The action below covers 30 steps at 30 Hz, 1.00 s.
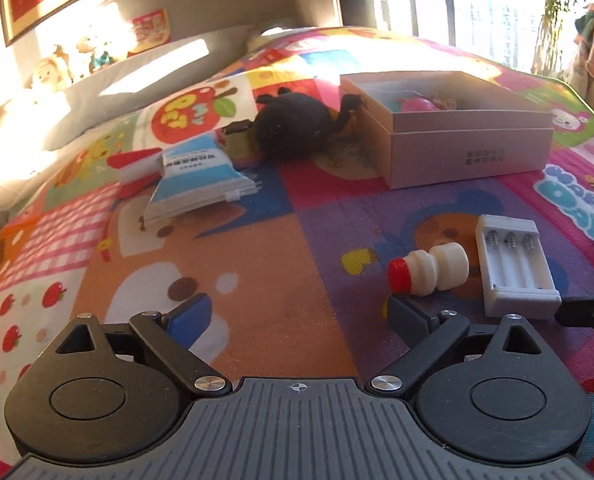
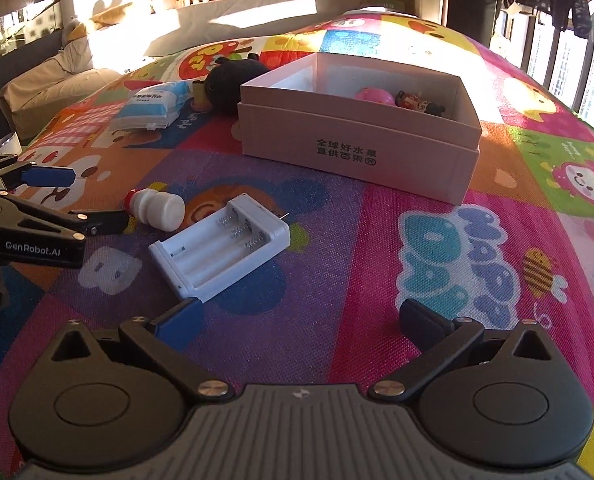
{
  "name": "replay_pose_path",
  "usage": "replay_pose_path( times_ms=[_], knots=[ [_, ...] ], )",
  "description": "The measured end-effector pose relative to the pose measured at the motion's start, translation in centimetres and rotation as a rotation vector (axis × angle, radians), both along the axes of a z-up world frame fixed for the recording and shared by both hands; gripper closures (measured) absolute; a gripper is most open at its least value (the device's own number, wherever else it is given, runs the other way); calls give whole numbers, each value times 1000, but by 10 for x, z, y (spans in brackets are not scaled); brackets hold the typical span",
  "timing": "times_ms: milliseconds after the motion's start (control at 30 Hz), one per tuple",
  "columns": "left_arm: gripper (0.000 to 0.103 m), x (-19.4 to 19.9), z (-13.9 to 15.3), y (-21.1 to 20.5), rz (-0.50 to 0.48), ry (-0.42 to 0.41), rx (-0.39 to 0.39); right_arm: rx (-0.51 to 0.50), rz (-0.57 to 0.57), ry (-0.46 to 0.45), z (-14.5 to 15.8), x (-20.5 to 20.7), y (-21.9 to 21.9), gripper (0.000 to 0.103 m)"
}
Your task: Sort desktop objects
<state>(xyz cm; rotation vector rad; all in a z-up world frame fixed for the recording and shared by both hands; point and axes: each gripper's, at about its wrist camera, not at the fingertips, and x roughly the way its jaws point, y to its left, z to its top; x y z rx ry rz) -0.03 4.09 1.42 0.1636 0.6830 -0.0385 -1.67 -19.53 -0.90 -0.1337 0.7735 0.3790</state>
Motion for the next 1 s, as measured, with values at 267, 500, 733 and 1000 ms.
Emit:
replay_pose_path(
  times_ms=[267,500,733,1000],
  knots=[
    [3,-4,-1,4,48,14,-63,-12,50,42,7,8,2,0],
    [1,-8,-2,19,119,28,-155,100,220,-81,42,9,9,0],
    [1,-12,-2,29,151,15,-210,-13,376,-72,26,22,48,0],
    [1,-11,-1,29,160,11,-211,0,259,-8,15,25,25,20]
  ],
)
